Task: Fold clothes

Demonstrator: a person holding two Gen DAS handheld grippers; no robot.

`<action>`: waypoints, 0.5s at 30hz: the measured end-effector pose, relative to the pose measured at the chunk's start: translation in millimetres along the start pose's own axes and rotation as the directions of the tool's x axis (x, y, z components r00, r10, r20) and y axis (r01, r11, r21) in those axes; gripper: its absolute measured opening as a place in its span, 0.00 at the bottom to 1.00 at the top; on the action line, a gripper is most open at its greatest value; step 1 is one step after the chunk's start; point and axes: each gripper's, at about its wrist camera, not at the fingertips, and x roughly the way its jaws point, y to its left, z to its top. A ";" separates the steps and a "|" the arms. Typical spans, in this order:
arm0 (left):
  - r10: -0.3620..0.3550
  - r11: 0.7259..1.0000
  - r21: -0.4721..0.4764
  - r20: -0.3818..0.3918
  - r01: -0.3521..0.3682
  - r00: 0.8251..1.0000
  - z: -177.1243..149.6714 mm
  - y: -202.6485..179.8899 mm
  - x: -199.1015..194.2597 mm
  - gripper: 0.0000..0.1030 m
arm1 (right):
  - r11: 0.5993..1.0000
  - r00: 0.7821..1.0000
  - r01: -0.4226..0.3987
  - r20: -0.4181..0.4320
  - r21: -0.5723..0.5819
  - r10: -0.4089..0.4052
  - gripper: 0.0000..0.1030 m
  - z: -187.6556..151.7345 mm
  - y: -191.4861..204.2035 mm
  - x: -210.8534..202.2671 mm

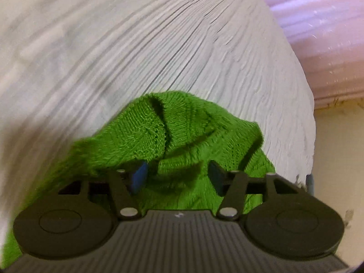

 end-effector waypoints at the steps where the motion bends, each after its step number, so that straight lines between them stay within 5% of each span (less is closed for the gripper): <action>1: 0.001 1.000 -0.008 -0.005 -0.001 1.000 1.5 0.4 4.0 0.15 | 1.000 1.000 -0.002 -0.002 0.009 0.002 0.61 0.1 -0.2 7.2; 4: -0.009 0.996 0.093 0.074 0.002 0.997 16.1 -19.4 -11.0 0.08 | 1.000 1.000 -0.002 -0.018 0.007 0.002 0.61 4.3 4.5 26.4; 7: -0.010 0.952 0.300 0.214 -0.056 0.977 52.4 -58.2 -41.3 0.08 | 0.999 1.000 -0.014 0.002 -0.043 0.014 0.61 16.9 14.2 35.3; 9: 0.042 0.899 0.419 0.216 -0.131 0.975 74.3 -75.6 -35.8 0.09 | 0.995 0.999 -0.033 0.022 -0.098 0.036 0.61 29.7 24.4 44.6; 11: 0.147 0.813 0.538 0.185 -0.225 0.972 85.1 -81.6 -11.3 0.15 | 0.986 0.998 -0.056 0.032 -0.154 0.062 0.61 43.8 38.3 58.1; 12: 0.201 0.799 0.542 0.167 -0.260 0.965 87.5 -77.0 0.5 0.22 | 0.981 0.996 -0.070 0.033 -0.183 0.078 0.61 50.7 45.6 65.6; 13: 0.245 0.789 0.544 0.151 -0.287 0.958 89.5 -72.0 10.8 0.27 | 0.973 0.995 -0.083 0.028 -0.214 0.091 0.61 57.1 53.4 74.2; 15: 0.208 0.831 0.495 0.146 -0.254 0.967 88.8 -59.3 8.6 0.29 | 0.958 0.995 -0.092 0.019 -0.273 0.101 0.61 66.7 68.0 88.8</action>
